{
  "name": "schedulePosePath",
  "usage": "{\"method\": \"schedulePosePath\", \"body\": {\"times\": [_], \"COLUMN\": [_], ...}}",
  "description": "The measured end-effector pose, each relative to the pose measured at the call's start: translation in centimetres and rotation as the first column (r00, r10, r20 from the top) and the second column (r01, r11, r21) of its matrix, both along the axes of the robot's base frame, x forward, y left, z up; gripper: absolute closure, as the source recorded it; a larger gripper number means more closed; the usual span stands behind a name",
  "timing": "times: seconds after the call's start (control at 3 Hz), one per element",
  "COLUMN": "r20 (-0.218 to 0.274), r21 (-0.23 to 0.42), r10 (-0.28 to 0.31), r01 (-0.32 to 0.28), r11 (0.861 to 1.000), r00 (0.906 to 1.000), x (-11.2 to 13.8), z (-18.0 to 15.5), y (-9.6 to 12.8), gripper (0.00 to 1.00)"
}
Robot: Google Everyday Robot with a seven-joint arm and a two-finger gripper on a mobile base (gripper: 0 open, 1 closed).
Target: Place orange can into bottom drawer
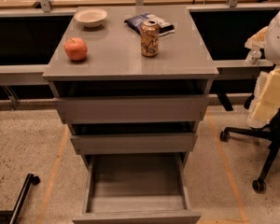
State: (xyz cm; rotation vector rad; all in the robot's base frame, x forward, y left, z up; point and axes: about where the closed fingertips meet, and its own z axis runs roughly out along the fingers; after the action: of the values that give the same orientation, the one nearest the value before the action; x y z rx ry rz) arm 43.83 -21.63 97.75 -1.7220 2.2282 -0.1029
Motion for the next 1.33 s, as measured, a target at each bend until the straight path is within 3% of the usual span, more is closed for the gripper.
{"method": "schedulePosePath", "body": {"times": [0.33, 0.67, 1.33], "r20": [0.000, 0.023, 0.082], "r21": [0.000, 0.085, 0.237], "r10": [0.000, 0.004, 0.128], "r01": [0.000, -0.006, -0.144], "r11": [1.000, 0.996, 0.961], "r00": [1.0000, 0.9997, 0.9884], "x": [0.0, 1.7, 8.8], "z": [0.0, 0.5, 2.4], "y": [0.0, 0.3, 3.9], "gripper": [0.00, 0.00, 0.00]}}
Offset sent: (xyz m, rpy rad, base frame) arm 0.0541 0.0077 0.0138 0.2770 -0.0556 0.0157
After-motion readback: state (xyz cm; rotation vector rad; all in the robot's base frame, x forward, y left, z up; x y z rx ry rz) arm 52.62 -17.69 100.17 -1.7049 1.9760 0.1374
